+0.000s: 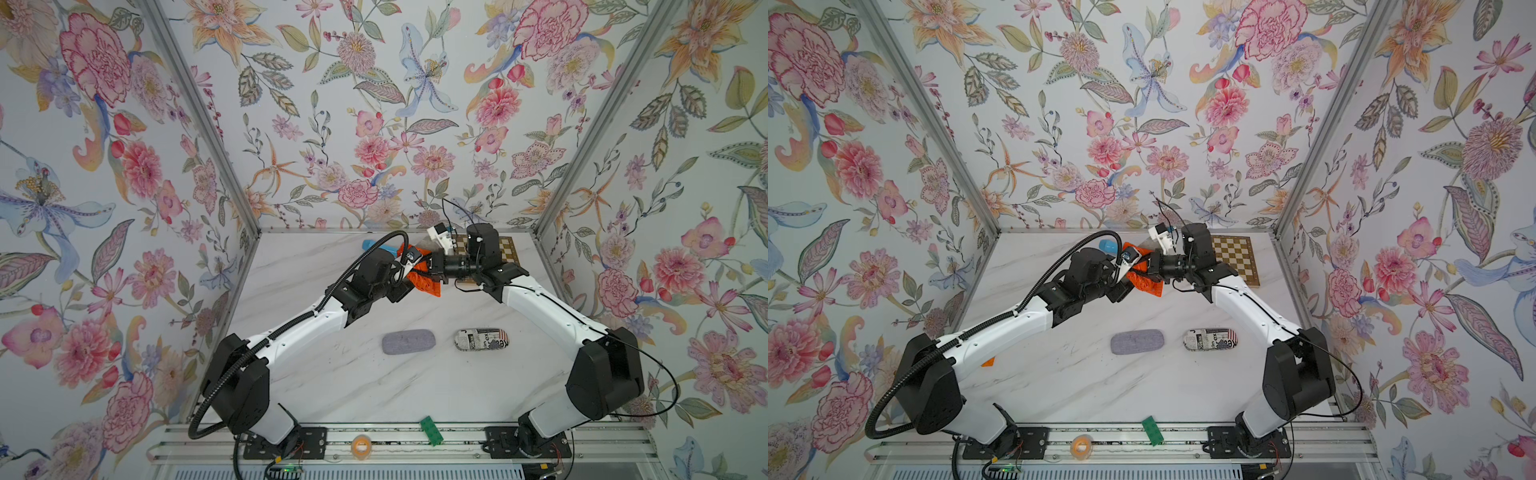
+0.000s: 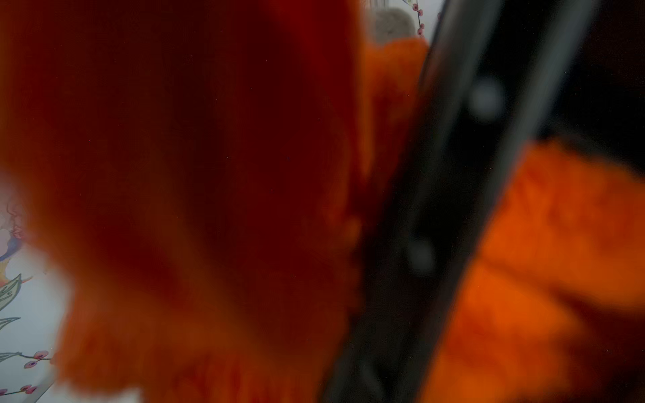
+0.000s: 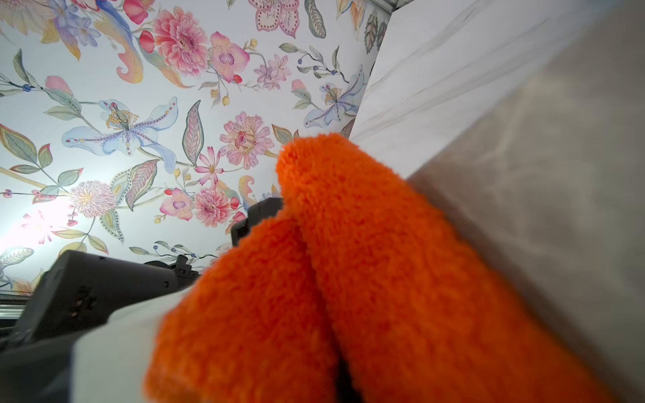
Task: Wipe the eyeglass case
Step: Wipe the dirt from the eyeglass case.
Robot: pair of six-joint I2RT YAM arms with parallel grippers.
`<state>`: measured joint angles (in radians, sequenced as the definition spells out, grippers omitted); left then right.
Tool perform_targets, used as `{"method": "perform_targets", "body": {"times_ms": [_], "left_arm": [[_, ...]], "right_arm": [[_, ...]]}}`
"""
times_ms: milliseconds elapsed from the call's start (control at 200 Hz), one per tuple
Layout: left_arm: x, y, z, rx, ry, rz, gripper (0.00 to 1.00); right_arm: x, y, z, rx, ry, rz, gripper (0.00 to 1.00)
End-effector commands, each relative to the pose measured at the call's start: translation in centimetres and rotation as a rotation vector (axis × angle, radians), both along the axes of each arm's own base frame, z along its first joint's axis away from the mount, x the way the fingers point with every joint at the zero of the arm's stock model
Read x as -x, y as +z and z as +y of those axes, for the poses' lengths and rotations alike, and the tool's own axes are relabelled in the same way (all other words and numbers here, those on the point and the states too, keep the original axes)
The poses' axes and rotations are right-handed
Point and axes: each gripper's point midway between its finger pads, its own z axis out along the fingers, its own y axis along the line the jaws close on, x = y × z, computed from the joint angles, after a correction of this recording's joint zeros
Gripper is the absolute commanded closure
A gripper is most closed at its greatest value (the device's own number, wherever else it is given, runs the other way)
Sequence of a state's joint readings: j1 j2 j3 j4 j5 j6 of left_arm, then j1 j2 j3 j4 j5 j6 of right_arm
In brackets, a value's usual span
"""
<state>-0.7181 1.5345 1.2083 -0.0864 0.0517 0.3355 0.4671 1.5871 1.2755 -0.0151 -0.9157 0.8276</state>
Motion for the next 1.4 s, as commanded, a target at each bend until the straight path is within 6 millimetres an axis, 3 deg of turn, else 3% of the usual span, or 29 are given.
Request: {"method": "perform_targets", "body": {"times_ms": [0,140,220,295,450,510,571,706,836,946,1071,1216,1311,1396], "left_arm": [[1.3,7.2,-2.3,0.181,-0.107,-0.157,0.63],[1.6,7.2,-2.1,0.174,-0.110,-0.162,0.63],[1.8,7.2,-2.0,0.172,-0.110,-0.164,0.63],[1.9,7.1,-2.0,0.173,-0.109,-0.160,0.63],[1.7,7.0,-2.1,0.183,-0.109,-0.161,0.63],[1.7,6.9,-2.2,0.184,-0.112,-0.156,0.63],[1.9,7.0,-2.2,0.184,-0.117,-0.156,0.63],[2.4,6.7,-1.7,0.162,-0.122,-0.147,0.63],[3.1,5.2,-1.1,0.080,-0.133,-0.134,0.63],[2.9,3.0,0.1,-0.146,-0.114,-0.199,0.63],[2.2,2.0,1.1,-0.442,-0.053,-0.409,0.65],[1.8,3.8,0.4,-0.480,-0.043,-0.538,0.65],[1.3,4.6,0.1,-0.494,-0.030,-0.583,0.64],[1.0,5.1,0.0,-0.504,-0.020,-0.607,0.63]], "right_arm": [[-0.8,-1.5,0.2,0.001,0.001,0.056,1.00],[-3.9,-1.5,-3.9,0.072,-0.103,0.043,1.00],[-4.4,-1.5,-4.8,0.138,-0.134,0.014,1.00],[-3.9,-1.3,-3.8,0.134,-0.116,0.008,1.00],[-1.6,-2.3,1.3,0.067,-0.021,0.039,1.00],[-1.8,-2.9,1.5,0.071,-0.017,0.048,1.00],[-3.0,-3.0,0.1,0.078,-0.058,0.045,1.00],[-5.9,-2.0,-5.5,0.137,-0.195,0.008,1.00],[-6.9,1.7,-9.5,0.186,-0.287,-0.087,1.00],[-6.8,5.2,-11.0,0.181,-0.319,-0.150,1.00],[-6.1,7.8,-9.4,0.168,-0.261,-0.179,1.00],[-4.9,7.4,-4.6,0.173,-0.128,-0.167,1.00],[-3.6,5.3,-1.4,0.180,-0.036,-0.119,1.00],[-2.9,0.8,-0.9,0.238,0.018,-0.022,1.00]]}}
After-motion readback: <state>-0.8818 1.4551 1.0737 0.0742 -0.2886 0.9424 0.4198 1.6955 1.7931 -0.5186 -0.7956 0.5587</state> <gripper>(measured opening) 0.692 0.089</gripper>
